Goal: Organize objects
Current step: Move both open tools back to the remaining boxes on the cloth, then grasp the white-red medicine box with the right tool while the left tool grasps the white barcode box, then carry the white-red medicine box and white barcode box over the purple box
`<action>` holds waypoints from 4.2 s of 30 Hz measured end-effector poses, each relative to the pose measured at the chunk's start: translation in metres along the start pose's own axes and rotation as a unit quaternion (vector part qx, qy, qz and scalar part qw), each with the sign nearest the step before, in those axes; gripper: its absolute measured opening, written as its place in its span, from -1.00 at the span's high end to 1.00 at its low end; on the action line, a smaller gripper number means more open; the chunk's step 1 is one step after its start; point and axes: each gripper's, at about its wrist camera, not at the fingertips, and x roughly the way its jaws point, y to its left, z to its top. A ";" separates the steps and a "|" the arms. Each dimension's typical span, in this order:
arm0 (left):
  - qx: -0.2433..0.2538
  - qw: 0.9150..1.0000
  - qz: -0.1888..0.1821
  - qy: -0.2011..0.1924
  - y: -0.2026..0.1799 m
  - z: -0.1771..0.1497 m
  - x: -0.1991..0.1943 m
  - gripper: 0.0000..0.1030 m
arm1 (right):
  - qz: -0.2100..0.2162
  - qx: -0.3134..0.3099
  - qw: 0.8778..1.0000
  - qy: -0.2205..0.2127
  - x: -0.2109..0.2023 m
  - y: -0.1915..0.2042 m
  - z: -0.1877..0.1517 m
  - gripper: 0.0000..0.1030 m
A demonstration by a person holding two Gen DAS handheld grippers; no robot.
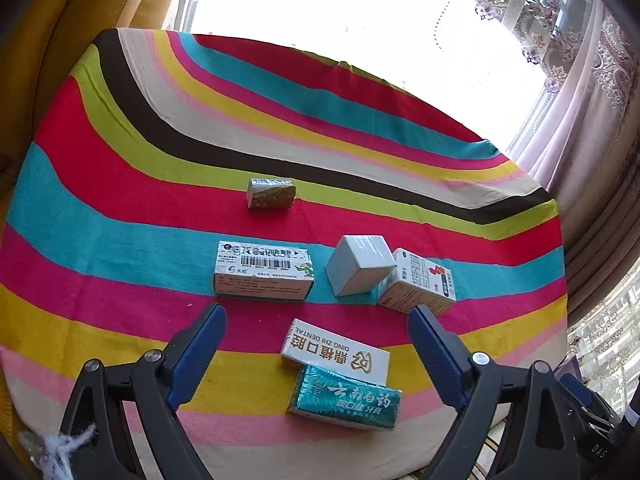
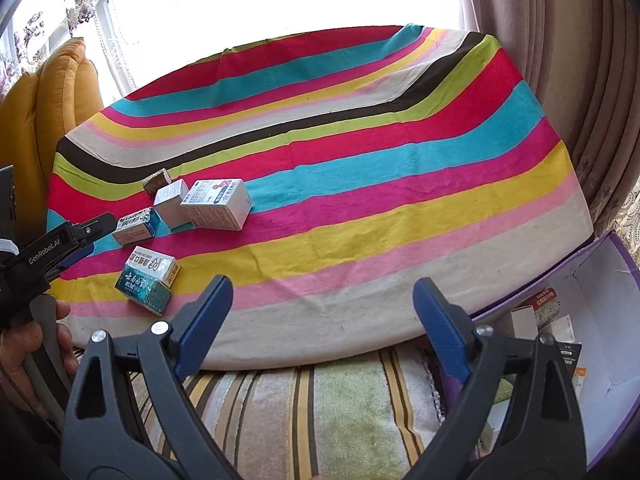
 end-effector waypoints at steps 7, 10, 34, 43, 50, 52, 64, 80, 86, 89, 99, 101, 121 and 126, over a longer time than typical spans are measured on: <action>0.007 0.998 0.053 0.037 0.009 0.009 0.038 -1.00 | 0.009 -0.012 1.000 -0.002 0.018 0.026 0.011 -0.88; 0.004 0.997 0.066 0.047 0.013 0.013 0.052 -1.00 | 0.014 -0.016 1.000 0.001 0.027 0.035 0.014 -0.89; 0.020 0.993 0.120 0.014 0.034 0.016 0.064 -0.49 | 0.021 -0.039 0.999 0.030 0.107 0.109 0.040 -0.93; -0.002 0.993 0.119 -0.005 0.042 0.017 0.057 -0.49 | -0.003 -0.027 0.999 0.038 0.133 0.113 0.047 -0.93; 0.003 0.993 0.120 -0.023 0.038 0.011 0.046 -0.49 | -0.022 -0.010 0.999 0.038 0.146 0.106 0.051 -0.92; 0.003 0.993 0.117 -0.025 0.039 0.011 0.046 -0.49 | -0.026 -0.011 0.999 0.036 0.148 0.104 0.050 -0.71; 0.029 0.988 0.116 -0.095 0.020 0.003 0.007 -0.48 | -0.019 -0.008 1.000 0.013 0.129 0.091 0.039 -0.47; 0.074 0.986 0.073 -0.131 -0.033 -0.022 -0.034 -0.48 | -0.022 0.020 0.999 -0.024 0.072 0.052 0.023 -0.47; 0.102 0.986 0.036 -0.124 -0.064 -0.039 -0.043 -0.48 | -0.030 0.034 0.999 -0.027 0.049 0.030 0.014 -0.47; 0.110 0.987 0.016 -0.114 -0.076 -0.045 -0.044 -0.48 | -0.031 0.043 0.998 -0.026 0.039 0.019 0.010 -0.47; 0.135 0.986 -0.027 -0.090 -0.112 -0.065 -0.049 -0.48 | -0.043 0.053 0.997 -0.027 0.006 -0.012 -0.007 -0.47; 0.141 0.986 -0.037 -0.086 -0.119 -0.069 -0.050 -0.48 | -0.046 0.058 0.997 -0.026 -0.001 -0.022 -0.010 -0.47; 0.246 0.958 -0.141 -0.045 -0.213 -0.101 -0.058 -0.48 | -0.107 0.099 0.989 -0.038 -0.068 -0.129 -0.044 -0.47; 0.286 0.943 -0.166 -0.034 -0.246 -0.114 -0.058 -0.49 | -0.137 0.112 0.984 -0.034 -0.082 -0.161 -0.055 -0.48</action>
